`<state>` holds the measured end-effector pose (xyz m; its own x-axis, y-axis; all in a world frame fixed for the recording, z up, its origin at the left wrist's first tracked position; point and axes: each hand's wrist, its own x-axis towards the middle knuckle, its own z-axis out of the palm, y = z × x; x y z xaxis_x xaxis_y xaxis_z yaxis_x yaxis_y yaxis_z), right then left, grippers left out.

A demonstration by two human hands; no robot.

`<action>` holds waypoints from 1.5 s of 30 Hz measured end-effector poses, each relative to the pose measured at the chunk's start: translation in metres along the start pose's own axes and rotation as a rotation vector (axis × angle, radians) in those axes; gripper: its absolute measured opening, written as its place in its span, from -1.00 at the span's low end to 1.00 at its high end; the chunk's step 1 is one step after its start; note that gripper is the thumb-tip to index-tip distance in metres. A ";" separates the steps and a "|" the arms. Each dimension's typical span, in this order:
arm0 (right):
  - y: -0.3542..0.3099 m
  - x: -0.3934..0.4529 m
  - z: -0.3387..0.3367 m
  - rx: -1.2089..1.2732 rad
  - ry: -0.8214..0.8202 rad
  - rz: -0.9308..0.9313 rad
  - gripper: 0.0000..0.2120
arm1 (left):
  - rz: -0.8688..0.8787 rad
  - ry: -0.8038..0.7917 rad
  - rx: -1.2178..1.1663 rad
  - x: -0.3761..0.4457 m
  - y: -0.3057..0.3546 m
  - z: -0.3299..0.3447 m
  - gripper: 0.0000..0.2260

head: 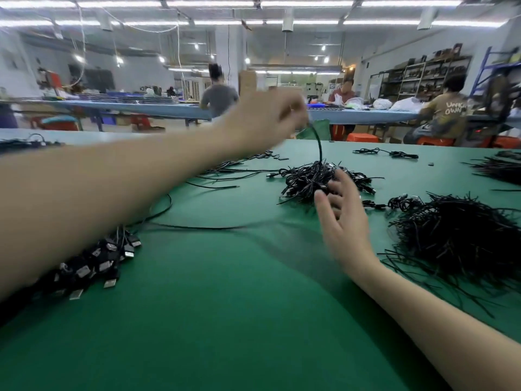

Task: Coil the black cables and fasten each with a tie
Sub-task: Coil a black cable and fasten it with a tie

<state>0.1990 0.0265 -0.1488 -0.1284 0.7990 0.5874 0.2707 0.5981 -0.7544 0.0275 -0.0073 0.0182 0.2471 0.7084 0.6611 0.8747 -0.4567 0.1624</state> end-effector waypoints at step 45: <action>-0.007 -0.013 0.012 -0.689 -0.093 -0.034 -0.68 | -0.367 0.384 -0.224 -0.091 -0.039 0.141 -0.74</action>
<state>0.1877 0.0126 -0.1546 -0.2201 0.8008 0.5570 0.8048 0.4717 -0.3601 0.0292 0.0222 -0.1511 -0.2614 0.6149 0.7440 0.7548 -0.3502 0.5546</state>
